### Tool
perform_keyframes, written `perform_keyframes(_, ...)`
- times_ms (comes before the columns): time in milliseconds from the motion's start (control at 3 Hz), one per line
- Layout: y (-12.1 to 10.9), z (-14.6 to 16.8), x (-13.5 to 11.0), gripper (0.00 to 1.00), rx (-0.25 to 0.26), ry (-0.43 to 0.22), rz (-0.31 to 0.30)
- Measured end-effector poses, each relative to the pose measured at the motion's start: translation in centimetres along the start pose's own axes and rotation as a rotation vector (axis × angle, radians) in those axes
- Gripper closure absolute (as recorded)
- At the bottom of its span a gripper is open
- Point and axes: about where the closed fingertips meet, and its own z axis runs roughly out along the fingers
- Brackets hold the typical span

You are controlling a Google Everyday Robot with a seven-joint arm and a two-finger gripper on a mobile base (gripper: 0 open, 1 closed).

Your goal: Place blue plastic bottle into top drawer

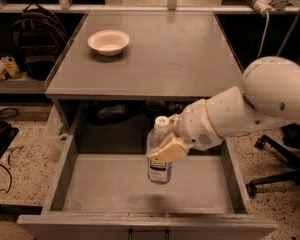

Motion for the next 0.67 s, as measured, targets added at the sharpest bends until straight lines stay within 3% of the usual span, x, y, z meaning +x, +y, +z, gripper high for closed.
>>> perform_keyframes(667,-0.2,3.0,4.5,1.0,0.001,-0.024,-0.021)
